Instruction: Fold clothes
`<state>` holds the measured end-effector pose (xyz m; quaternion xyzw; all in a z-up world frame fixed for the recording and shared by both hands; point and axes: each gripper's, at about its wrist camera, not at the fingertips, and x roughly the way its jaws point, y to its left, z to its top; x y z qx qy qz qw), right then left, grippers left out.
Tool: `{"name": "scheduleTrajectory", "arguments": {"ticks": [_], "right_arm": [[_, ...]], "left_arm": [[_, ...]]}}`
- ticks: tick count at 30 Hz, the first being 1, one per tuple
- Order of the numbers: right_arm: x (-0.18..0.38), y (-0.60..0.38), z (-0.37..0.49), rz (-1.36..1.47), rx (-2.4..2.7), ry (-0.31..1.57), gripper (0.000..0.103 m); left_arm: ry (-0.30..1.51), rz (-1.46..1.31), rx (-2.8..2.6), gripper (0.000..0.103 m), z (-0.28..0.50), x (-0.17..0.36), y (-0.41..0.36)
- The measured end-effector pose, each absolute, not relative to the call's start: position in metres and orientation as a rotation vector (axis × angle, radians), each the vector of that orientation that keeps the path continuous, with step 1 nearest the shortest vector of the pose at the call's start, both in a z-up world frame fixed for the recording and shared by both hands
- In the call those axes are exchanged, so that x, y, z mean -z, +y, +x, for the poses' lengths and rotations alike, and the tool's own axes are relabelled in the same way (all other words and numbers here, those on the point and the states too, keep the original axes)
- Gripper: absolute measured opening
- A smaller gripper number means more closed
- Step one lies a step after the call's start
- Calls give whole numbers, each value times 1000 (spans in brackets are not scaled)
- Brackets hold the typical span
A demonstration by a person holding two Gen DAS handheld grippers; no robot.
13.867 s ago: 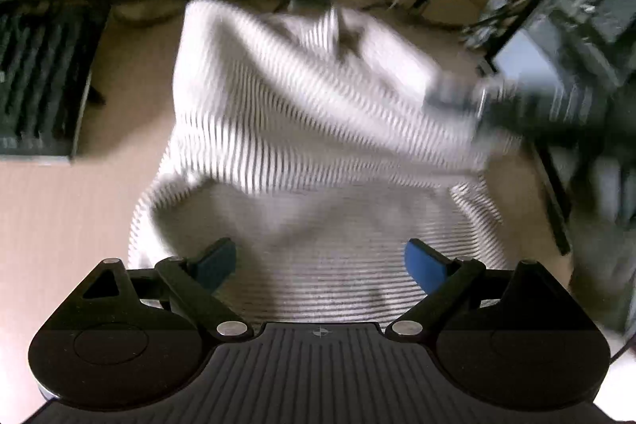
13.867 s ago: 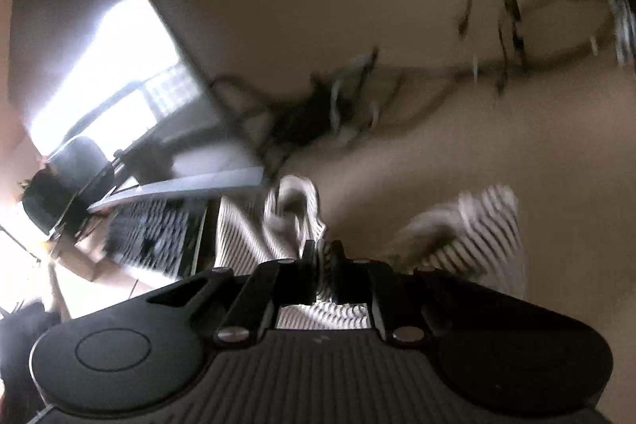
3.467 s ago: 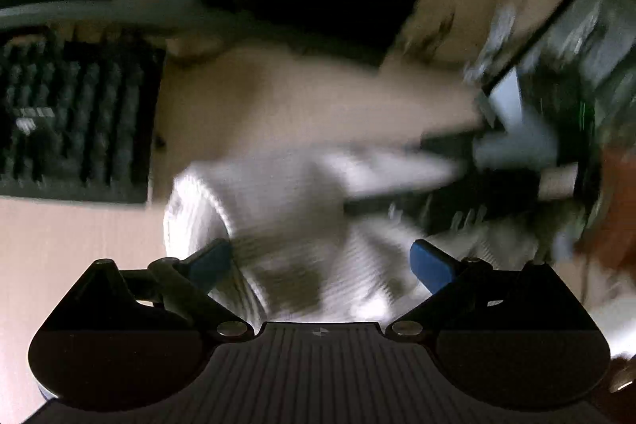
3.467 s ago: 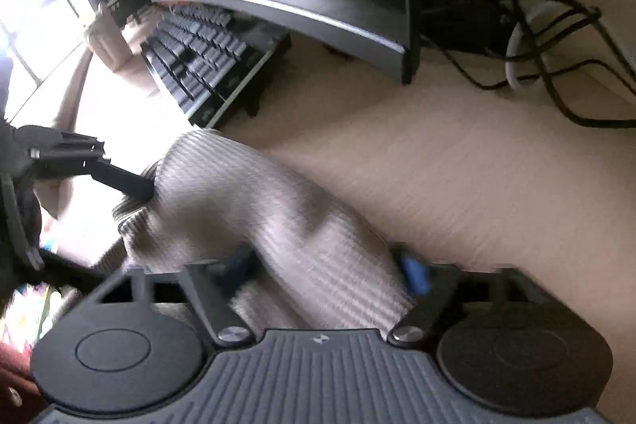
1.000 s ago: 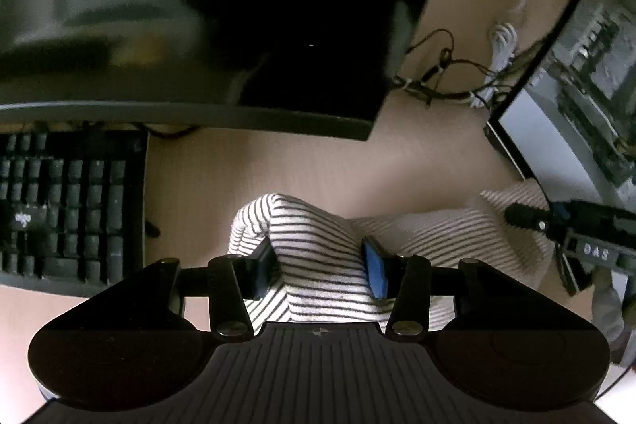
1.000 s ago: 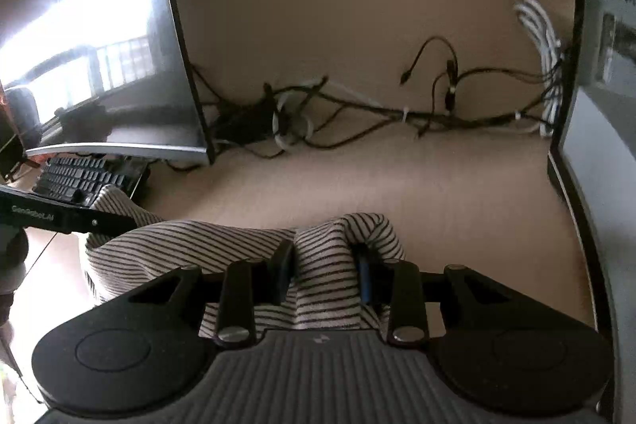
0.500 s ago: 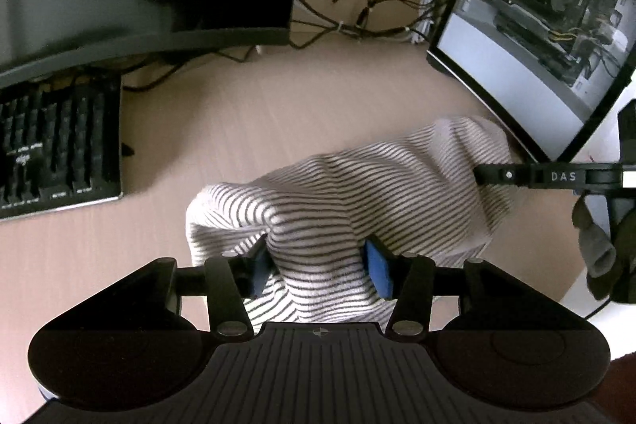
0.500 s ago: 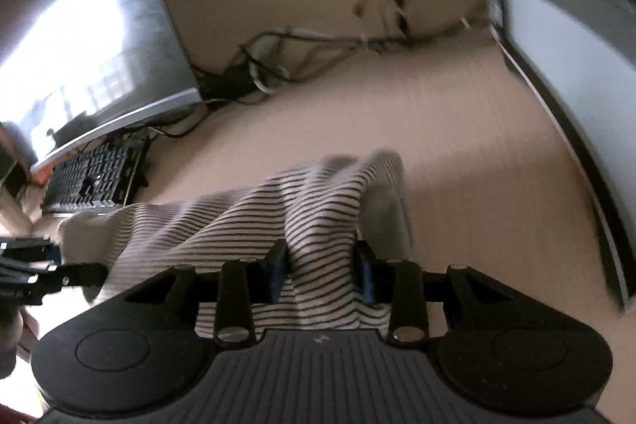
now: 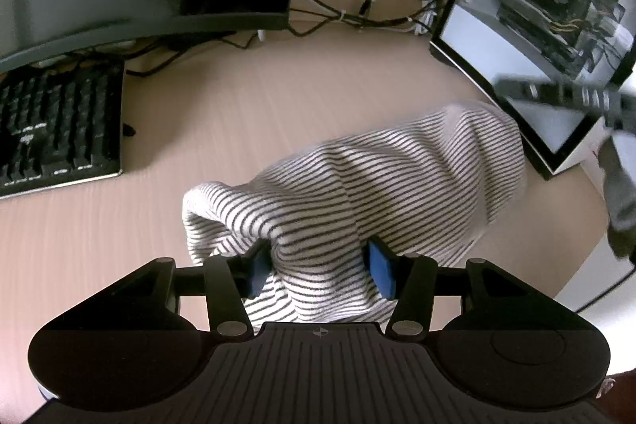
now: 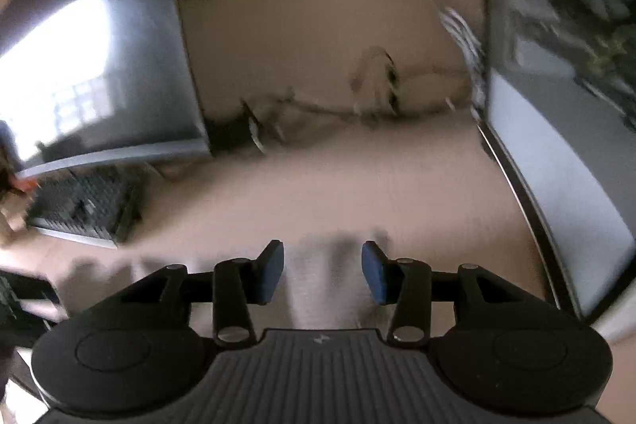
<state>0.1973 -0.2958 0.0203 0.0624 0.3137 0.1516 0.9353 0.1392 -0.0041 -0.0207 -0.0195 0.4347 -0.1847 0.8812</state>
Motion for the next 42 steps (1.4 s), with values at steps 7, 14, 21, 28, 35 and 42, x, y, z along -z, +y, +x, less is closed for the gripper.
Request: {"name": "scheduleTrajectory", "arguments": {"ticks": [7,14,21,28,35,42], "right_arm": [[13,-254,241,240,-451,797,45],[50,-252,220,187,-451,850,49],[33,-275,207,256,-398,829,51],[13,-336,187,318,-203,803,73],[32,-361,148,481,-211,1005,74],[57,-355,145,584,-195,1023,74]], "left_arm": [[905,-80,350,64,136,8,13],[751,-321,415,86,139,-47,49],[922,-184,457,64,174,-3,-9],[980,-137,499,67,153,21,-5],[966,-198,476,72,154,14,1],[894,-184,627,85,107,-10,30]]}}
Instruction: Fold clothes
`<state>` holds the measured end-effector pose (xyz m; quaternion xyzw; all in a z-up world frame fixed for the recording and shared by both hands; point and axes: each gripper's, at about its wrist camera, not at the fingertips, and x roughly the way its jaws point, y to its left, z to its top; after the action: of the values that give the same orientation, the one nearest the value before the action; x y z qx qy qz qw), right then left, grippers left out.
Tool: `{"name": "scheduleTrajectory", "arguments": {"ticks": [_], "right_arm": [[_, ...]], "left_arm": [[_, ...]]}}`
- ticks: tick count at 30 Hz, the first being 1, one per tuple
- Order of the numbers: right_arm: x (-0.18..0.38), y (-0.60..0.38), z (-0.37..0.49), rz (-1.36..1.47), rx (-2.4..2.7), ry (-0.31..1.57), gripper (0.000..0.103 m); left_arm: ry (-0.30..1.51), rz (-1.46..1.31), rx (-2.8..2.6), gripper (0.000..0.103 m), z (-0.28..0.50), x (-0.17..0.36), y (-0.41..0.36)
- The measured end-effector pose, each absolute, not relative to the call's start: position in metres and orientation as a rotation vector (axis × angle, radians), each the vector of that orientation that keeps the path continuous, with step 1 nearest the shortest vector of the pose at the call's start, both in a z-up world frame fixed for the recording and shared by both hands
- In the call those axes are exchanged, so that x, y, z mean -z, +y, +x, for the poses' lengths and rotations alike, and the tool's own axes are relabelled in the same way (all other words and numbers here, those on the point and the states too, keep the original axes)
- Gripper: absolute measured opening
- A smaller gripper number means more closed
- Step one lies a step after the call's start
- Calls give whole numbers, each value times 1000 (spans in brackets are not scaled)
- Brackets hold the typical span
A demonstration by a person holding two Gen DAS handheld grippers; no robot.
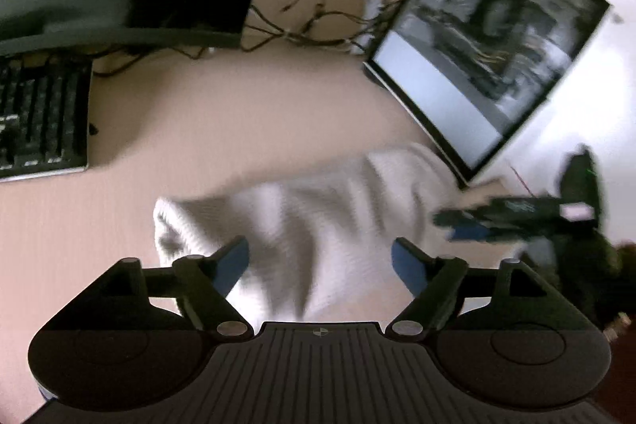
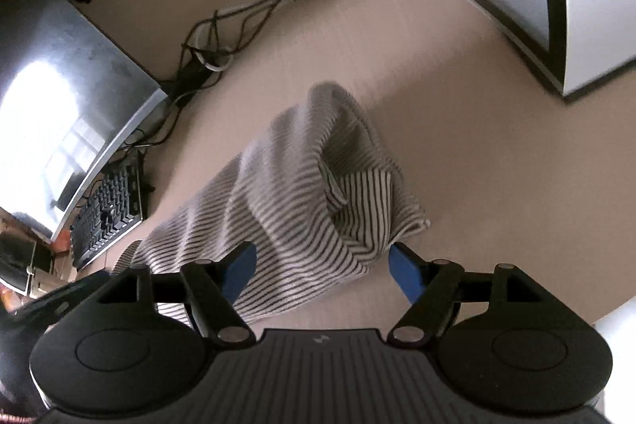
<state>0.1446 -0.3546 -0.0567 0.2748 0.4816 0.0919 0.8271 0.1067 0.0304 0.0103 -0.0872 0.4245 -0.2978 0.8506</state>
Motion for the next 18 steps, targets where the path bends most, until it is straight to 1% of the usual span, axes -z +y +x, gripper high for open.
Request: {"name": "scheduleTrajectory", "arguments": {"ticks": [2,3,4,5,6,7,9,14,18], "right_arm": [[63,-351,147,583,-181,1017,74],[66,-350,147,578,-176,1009,69],[68,-348,147,573,-173,1001,59],[67,-346,147,558,-173,993,59],[67,-345,147,541,-175,985,55],[64,-344,147,512,-180,975,49],[57,-343,150,458,-197,962,45],[38,-336,166,355,-227,927,39],[17,-330,177,279,-249,863,36]], "left_arm": [[925,-189,646,87,98,-2,36],[948,-182,633,87,97,5,36],[970,-171,614,87,98,12,34],[987,-165,600,86,99,18,33],[995,-167,595,86,101,23,33],[1002,-174,595,86,104,28,33],[1027,-188,580,86,112,37,32],[1083,-164,514,84,128,55,25],[1085,-117,513,85,131,58,17]]}}
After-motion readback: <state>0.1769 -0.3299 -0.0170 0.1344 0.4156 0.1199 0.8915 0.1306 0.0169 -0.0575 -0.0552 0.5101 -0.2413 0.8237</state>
